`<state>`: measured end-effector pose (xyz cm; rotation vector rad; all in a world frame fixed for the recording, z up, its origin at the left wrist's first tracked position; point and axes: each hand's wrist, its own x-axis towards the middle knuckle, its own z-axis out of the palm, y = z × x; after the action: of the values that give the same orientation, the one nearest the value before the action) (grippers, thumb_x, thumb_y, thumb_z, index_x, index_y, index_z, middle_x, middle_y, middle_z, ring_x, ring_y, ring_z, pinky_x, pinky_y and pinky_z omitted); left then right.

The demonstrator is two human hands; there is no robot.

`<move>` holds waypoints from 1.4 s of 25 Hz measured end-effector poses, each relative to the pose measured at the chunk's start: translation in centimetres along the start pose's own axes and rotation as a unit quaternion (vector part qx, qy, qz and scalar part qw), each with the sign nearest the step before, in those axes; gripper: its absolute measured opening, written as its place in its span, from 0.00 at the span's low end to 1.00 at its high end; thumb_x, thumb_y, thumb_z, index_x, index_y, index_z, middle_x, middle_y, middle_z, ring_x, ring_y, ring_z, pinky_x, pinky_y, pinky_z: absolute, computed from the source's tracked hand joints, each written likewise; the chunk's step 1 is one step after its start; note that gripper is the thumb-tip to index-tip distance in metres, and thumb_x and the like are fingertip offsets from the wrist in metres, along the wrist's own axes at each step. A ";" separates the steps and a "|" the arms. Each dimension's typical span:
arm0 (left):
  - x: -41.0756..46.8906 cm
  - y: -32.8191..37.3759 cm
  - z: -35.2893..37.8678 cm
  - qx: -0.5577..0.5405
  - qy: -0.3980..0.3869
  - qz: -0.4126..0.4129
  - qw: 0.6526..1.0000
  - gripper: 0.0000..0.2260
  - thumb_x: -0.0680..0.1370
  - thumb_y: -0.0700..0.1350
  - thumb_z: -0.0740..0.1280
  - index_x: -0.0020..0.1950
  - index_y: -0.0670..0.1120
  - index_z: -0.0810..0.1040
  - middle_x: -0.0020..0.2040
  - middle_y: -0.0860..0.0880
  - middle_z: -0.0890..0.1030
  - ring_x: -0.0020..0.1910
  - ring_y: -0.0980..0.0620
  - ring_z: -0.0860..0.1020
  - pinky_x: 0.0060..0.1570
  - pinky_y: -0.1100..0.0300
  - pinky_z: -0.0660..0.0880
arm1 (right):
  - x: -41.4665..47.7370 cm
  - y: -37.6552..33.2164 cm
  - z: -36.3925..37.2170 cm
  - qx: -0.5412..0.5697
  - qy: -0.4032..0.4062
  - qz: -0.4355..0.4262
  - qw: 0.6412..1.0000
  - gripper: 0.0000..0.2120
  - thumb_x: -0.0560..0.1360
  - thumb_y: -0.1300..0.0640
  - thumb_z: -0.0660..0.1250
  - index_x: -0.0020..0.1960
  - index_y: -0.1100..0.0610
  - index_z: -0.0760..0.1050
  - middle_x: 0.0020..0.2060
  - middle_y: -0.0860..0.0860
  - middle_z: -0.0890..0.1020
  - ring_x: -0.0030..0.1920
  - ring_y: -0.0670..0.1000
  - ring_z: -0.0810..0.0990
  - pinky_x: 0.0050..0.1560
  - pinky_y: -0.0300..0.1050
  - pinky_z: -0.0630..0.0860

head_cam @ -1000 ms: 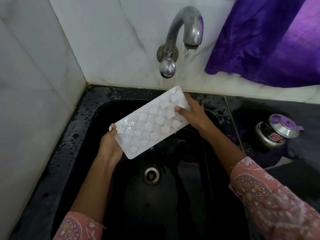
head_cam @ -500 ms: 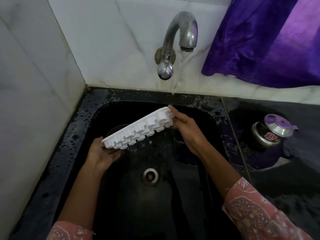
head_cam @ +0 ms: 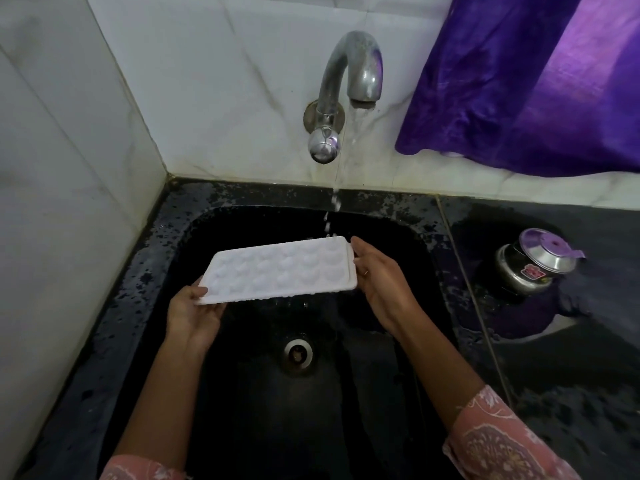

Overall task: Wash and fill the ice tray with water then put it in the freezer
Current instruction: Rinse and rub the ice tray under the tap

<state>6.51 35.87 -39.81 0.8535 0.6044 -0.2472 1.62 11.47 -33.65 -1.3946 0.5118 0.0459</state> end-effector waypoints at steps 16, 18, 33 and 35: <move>-0.5 -1.8 2.9 0.130 -0.084 0.023 0.988 0.27 0.66 0.30 0.52 0.63 0.43 0.72 0.54 0.45 0.79 0.50 0.47 0.78 0.39 0.62 0.79 | 0.2 1.2 -4.1 0.016 0.083 0.012 0.996 0.21 0.79 0.67 0.54 0.71 0.59 0.65 0.65 0.51 0.73 0.61 0.51 0.74 0.56 0.46 0.75; -0.5 -2.2 3.5 0.147 -0.094 0.022 0.984 0.26 0.69 0.29 0.51 0.64 0.43 0.71 0.55 0.44 0.79 0.50 0.47 0.78 0.37 0.63 0.79 | 0.5 1.2 -4.8 0.023 0.098 0.007 0.995 0.21 0.79 0.65 0.55 0.71 0.59 0.66 0.66 0.52 0.72 0.63 0.53 0.74 0.62 0.51 0.73; -2.1 -5.3 7.0 0.230 -0.186 -0.031 0.955 0.24 0.76 0.30 0.59 0.63 0.55 0.71 0.56 0.49 0.79 0.53 0.49 0.80 0.51 0.59 0.75 | 2.0 0.0 -10.9 0.084 0.200 -0.012 0.976 0.18 0.78 0.64 0.59 0.66 0.58 0.72 0.63 0.54 0.76 0.60 0.54 0.76 0.52 0.46 0.76; -2.1 -5.7 7.6 0.228 -0.195 -0.041 0.953 0.25 0.76 0.30 0.59 0.66 0.55 0.68 0.56 0.48 0.80 0.52 0.47 0.80 0.53 0.57 0.75 | 2.2 -0.1 -11.7 0.068 0.209 -0.019 0.975 0.18 0.77 0.64 0.59 0.66 0.57 0.72 0.63 0.53 0.77 0.60 0.54 0.76 0.58 0.49 0.75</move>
<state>5.34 26.30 -38.37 1.1868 0.2082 -0.6334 -0.08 -0.15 -35.38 -1.2798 0.8214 -0.3145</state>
